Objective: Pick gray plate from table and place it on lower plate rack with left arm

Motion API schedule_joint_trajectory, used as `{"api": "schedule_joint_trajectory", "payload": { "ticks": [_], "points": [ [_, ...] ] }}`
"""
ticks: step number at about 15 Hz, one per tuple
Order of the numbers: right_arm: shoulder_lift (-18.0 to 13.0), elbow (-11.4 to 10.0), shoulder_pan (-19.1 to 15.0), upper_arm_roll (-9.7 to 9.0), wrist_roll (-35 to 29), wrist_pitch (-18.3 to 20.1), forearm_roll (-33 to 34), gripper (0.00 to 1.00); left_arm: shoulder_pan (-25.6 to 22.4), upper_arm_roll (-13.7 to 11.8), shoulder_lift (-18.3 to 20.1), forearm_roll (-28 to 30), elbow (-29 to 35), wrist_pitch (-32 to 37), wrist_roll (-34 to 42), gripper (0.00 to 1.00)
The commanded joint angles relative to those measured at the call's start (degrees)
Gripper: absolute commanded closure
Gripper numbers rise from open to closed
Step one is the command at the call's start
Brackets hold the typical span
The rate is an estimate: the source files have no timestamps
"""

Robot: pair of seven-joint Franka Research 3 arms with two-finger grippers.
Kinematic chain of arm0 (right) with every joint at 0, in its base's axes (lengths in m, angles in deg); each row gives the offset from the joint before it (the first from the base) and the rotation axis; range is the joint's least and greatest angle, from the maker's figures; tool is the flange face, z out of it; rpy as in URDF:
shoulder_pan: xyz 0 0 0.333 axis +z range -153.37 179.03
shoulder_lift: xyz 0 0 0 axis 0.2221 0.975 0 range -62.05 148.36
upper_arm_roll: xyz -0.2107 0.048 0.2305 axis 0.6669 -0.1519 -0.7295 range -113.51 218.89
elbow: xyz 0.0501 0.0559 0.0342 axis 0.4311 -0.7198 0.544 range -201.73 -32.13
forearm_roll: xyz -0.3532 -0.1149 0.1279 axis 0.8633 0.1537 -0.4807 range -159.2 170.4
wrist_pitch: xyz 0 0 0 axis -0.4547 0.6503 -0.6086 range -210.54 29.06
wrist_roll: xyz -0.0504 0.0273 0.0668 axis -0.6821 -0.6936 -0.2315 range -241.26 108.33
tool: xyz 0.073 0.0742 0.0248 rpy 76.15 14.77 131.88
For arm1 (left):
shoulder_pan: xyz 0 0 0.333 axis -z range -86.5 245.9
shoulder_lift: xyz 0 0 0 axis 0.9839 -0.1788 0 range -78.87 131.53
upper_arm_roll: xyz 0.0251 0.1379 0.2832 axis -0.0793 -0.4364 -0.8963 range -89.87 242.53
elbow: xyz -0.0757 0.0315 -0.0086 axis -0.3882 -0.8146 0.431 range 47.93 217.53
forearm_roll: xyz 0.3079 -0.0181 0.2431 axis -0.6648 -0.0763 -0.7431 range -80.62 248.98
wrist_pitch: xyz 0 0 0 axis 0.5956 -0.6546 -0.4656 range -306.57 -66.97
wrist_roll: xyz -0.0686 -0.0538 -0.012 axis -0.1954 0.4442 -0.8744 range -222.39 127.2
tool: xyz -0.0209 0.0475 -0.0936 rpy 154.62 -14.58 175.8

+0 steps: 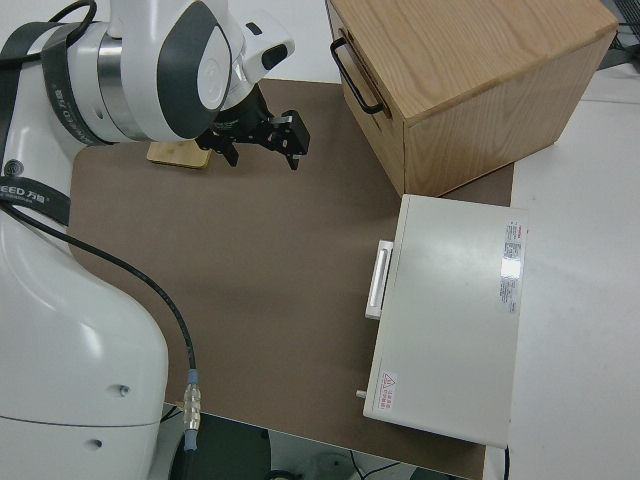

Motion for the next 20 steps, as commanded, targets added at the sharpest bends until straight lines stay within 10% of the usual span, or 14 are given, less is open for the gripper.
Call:
{"api": "schedule_joint_trajectory", "payload": {
  "ticks": [1,20],
  "points": [
    [0.0,0.4,0.4,0.34,-0.2,0.1,-0.2,0.017,0.5,-0.3,0.7,-3.6,3.3,-0.3,-6.7,1.00],
    [0.0,0.4,0.4,0.34,-0.2,0.1,-0.2,0.017,2.8,1.1,-5.5,-13.2,10.8,-2.8,-34.2,1.00]
  ]
}}
